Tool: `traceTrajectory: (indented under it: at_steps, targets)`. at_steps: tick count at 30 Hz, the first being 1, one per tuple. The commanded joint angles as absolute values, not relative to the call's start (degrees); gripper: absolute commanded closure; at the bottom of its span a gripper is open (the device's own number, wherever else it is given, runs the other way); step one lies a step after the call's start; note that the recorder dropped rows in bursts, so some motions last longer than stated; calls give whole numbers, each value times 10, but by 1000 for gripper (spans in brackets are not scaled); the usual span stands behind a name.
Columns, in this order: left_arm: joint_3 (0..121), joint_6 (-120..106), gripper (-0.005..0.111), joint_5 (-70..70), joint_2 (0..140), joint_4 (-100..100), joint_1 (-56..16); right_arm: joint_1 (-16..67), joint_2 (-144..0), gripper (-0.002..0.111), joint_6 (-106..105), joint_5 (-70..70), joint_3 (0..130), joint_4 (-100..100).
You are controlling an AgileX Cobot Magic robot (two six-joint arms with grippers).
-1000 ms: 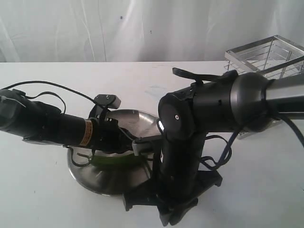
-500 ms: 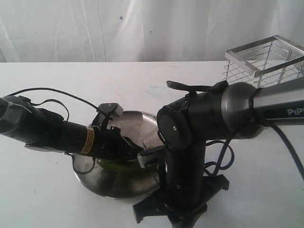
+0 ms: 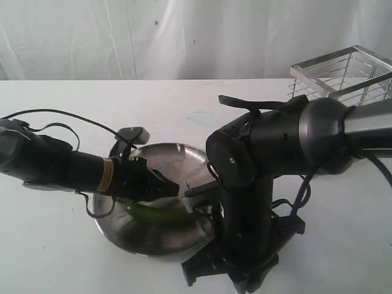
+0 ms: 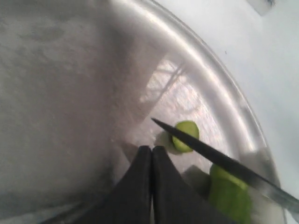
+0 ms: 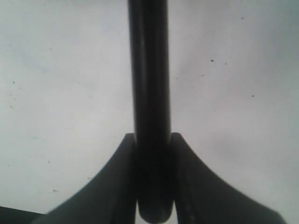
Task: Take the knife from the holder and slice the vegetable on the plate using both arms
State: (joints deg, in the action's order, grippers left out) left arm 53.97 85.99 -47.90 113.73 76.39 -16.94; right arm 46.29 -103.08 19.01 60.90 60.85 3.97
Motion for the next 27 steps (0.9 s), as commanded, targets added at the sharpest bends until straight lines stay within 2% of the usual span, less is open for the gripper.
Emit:
traceTrajectory:
  at_steps: [1, 10, 12, 16, 18, 22, 24, 27]
  targets:
    - [537, 856, 107, -533, 1094, 733, -134, 457, -1023, 108, 197, 623, 607, 28]
    - [537, 821, 107, -631, 1053, 743, -127, 457, -952, 108, 169, 643, 607, 30]
    - [537, 781, 107, -620, 1041, 762, -127, 457, -915, 108, 167, 646, 607, 31]
    - [537, 640, 107, -578, 1030, 956, -133, 457, -849, 108, 163, 675, 607, 17]
    - [530, 629, 106, -547, 1037, 960, -144, 457, -828, 108, 163, 695, 607, 6]
    - [516, 555, 85, -527, 1039, 997, -166, 431, -803, 108, 157, 700, 606, -7]
    - [513, 522, 64, -524, 1039, 999, -177, 407, -799, 108, 146, 700, 606, -7]
    - [514, 511, 42, -465, 1039, 999, -189, 371, -796, 108, 116, 700, 606, 5]
